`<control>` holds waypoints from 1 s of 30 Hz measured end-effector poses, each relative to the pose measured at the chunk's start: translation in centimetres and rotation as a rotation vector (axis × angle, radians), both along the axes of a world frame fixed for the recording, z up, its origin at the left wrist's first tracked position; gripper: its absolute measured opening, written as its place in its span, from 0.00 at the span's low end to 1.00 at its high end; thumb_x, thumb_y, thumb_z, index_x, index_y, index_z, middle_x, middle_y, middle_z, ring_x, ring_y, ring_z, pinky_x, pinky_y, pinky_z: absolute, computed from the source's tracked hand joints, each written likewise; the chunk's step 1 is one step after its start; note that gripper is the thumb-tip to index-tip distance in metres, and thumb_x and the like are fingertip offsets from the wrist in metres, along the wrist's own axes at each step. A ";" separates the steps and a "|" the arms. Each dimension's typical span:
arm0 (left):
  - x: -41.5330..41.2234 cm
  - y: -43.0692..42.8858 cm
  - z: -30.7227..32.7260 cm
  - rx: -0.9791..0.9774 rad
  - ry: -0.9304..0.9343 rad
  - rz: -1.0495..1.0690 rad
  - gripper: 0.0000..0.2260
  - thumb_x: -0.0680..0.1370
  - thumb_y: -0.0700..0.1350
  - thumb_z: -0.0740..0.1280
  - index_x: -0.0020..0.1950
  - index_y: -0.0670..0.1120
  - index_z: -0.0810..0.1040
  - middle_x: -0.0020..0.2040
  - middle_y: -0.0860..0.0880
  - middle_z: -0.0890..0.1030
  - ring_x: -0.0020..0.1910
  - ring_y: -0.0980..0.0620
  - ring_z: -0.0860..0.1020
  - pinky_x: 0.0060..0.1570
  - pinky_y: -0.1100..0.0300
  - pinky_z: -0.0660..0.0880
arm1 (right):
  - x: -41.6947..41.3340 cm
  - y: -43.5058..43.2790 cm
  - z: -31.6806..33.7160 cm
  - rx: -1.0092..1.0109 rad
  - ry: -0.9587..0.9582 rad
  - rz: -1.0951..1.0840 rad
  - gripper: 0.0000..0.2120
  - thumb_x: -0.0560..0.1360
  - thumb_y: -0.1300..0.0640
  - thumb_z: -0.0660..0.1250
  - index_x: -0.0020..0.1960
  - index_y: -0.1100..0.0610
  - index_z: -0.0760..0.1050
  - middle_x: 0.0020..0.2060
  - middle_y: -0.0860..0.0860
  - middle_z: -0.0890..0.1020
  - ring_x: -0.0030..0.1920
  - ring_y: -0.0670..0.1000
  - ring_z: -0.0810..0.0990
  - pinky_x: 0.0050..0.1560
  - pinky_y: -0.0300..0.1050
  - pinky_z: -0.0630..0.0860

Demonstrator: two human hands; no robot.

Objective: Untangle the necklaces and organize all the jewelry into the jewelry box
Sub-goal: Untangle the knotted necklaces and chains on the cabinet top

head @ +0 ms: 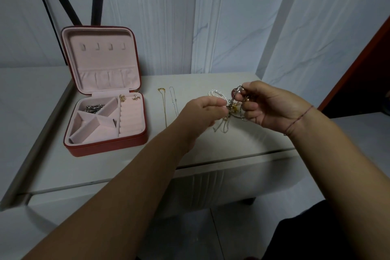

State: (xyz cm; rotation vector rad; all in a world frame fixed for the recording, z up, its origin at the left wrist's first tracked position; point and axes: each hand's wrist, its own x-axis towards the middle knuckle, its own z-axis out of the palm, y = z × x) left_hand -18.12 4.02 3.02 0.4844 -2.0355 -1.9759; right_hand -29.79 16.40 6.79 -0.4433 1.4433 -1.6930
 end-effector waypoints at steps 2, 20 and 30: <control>0.0 0.2 -0.1 0.014 0.014 -0.001 0.10 0.75 0.37 0.69 0.55 0.44 0.79 0.43 0.49 0.81 0.36 0.63 0.78 0.35 0.72 0.73 | 0.1 0.0 0.0 -0.007 -0.001 0.019 0.05 0.72 0.58 0.63 0.39 0.58 0.69 0.34 0.51 0.75 0.23 0.43 0.64 0.21 0.32 0.58; -0.2 0.3 -0.3 0.036 0.067 0.085 0.03 0.75 0.37 0.69 0.45 0.44 0.81 0.42 0.44 0.83 0.37 0.56 0.78 0.38 0.66 0.72 | 0.0 0.2 0.1 0.035 -0.013 0.001 0.07 0.74 0.58 0.62 0.37 0.57 0.69 0.32 0.50 0.75 0.22 0.42 0.63 0.22 0.32 0.57; 0.1 -0.8 0.3 -0.120 0.049 0.107 0.11 0.76 0.37 0.66 0.56 0.45 0.81 0.41 0.51 0.82 0.39 0.57 0.76 0.39 0.71 0.72 | -0.2 0.1 -0.2 0.140 0.066 -0.095 0.07 0.78 0.59 0.62 0.40 0.58 0.72 0.34 0.51 0.78 0.23 0.42 0.65 0.21 0.31 0.59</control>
